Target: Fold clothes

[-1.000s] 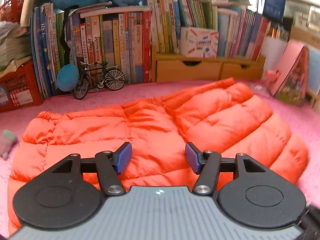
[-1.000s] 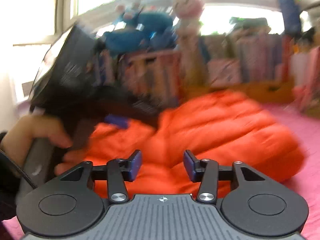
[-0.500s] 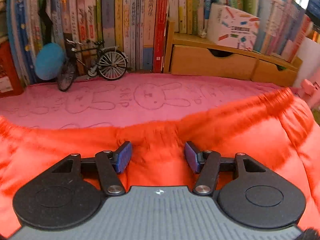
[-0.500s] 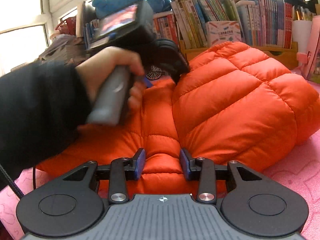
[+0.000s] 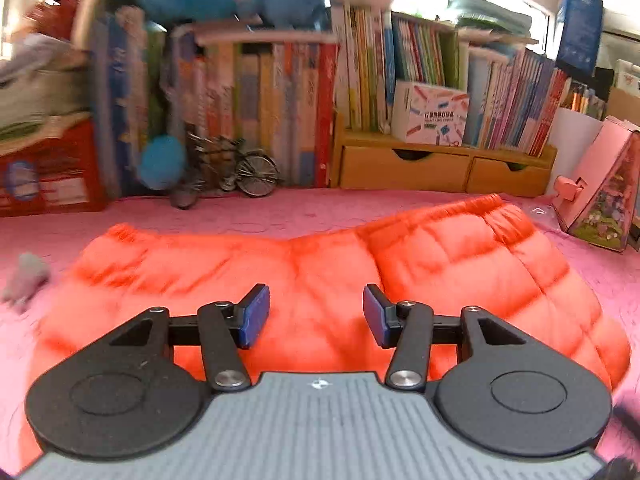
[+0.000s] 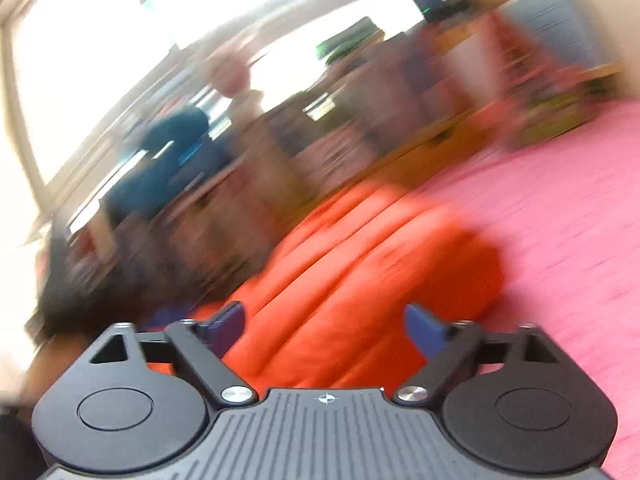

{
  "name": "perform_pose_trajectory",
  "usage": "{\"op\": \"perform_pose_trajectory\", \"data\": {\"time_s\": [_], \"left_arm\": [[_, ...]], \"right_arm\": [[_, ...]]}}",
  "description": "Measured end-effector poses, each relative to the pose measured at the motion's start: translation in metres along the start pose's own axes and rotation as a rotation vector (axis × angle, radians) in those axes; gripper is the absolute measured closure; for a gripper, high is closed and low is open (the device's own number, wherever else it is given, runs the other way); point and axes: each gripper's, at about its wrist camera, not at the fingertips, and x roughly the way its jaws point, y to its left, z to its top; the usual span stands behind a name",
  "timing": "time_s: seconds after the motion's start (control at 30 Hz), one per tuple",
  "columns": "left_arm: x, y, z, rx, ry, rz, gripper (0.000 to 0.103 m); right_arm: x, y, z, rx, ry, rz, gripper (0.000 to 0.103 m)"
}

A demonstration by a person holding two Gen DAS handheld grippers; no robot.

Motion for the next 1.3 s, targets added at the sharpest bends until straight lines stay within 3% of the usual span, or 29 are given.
{"op": "perform_pose_trajectory", "data": {"time_s": [0.2,0.3,0.4,0.7,0.8,1.03,1.13,1.23,1.3], "left_arm": [[-0.017,-0.04,-0.028,0.103,-0.031,0.014,0.049],[-0.009,-0.043,-0.033,0.072,-0.018,0.035,0.047],[-0.002,-0.046,-0.037,0.045,-0.011,0.056,0.045],[-0.005,-0.047,-0.037,0.009,-0.098,0.124,0.044],[0.016,-0.037,-0.039,-0.047,-0.036,0.079,0.042],[0.022,-0.035,-0.048,-0.048,-0.03,0.047,0.042],[0.02,-0.029,-0.048,-0.065,-0.028,0.023,0.042],[0.02,-0.025,-0.048,-0.074,-0.029,0.005,0.042],[0.02,-0.024,-0.047,-0.074,-0.029,0.001,0.042]], "right_arm": [[0.015,-0.035,0.015,0.079,0.045,-0.135,0.01],[0.023,-0.042,0.016,0.106,0.057,-0.148,0.006],[0.035,-0.05,0.014,0.122,0.078,-0.142,0.005],[0.058,-0.058,0.021,0.167,0.098,-0.112,0.003],[0.066,-0.056,0.021,0.155,0.108,-0.112,0.0],[0.094,-0.051,0.026,0.164,0.131,-0.111,0.0],[0.101,-0.051,0.028,0.236,0.166,-0.082,0.011],[0.099,-0.055,0.023,0.331,0.195,0.031,0.02],[0.104,-0.056,0.022,0.331,0.196,0.046,0.027]]}}
